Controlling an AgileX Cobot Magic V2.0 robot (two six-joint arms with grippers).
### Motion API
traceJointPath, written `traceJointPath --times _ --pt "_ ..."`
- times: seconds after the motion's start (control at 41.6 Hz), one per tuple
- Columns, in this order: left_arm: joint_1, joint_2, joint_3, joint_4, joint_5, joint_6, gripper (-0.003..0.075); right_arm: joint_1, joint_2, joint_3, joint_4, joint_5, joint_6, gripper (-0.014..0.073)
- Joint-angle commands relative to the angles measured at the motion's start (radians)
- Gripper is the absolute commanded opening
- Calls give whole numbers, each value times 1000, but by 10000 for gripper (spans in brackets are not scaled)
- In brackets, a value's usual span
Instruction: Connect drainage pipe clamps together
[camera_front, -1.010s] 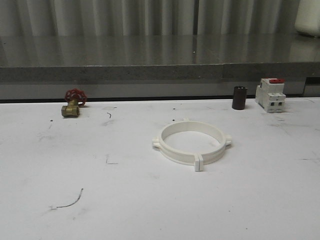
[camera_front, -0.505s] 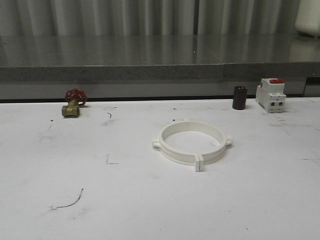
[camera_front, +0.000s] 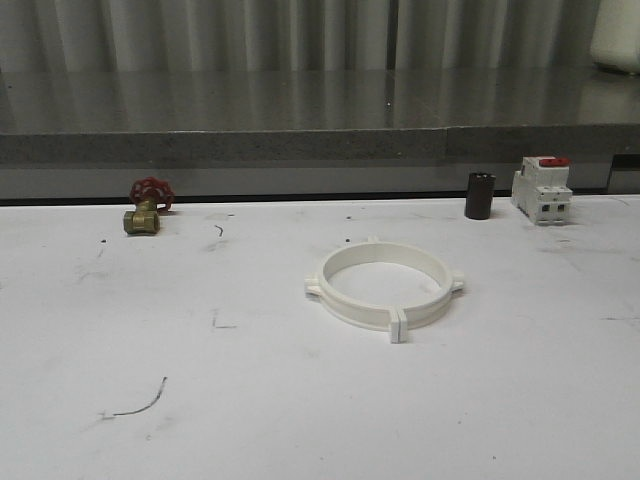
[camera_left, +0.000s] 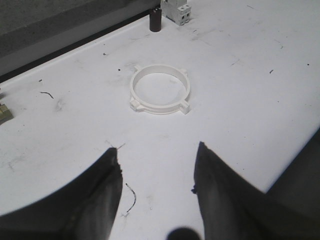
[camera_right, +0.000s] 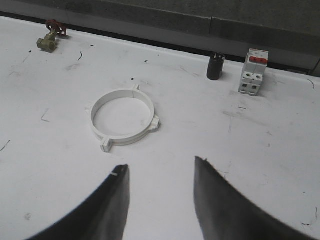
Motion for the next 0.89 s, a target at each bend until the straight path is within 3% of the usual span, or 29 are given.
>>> traceJointPath --times 0.0,0.216,0.697,0.866 --pt "0 -3 -25 -13 -74 -1 298 -5 0 -23 8 -75 -7 271" --pt "0 -3 -25 -13 -74 -1 1 -5 0 -23 8 -74 -7 -75" --pt "0 -21 -18 -13 -76 -1 -20 -5 0 -23 8 -73 -7 -69" --pt "156 -130 67 -20 -140 -1 -20 -5 0 -23 8 -72 -7 -69"
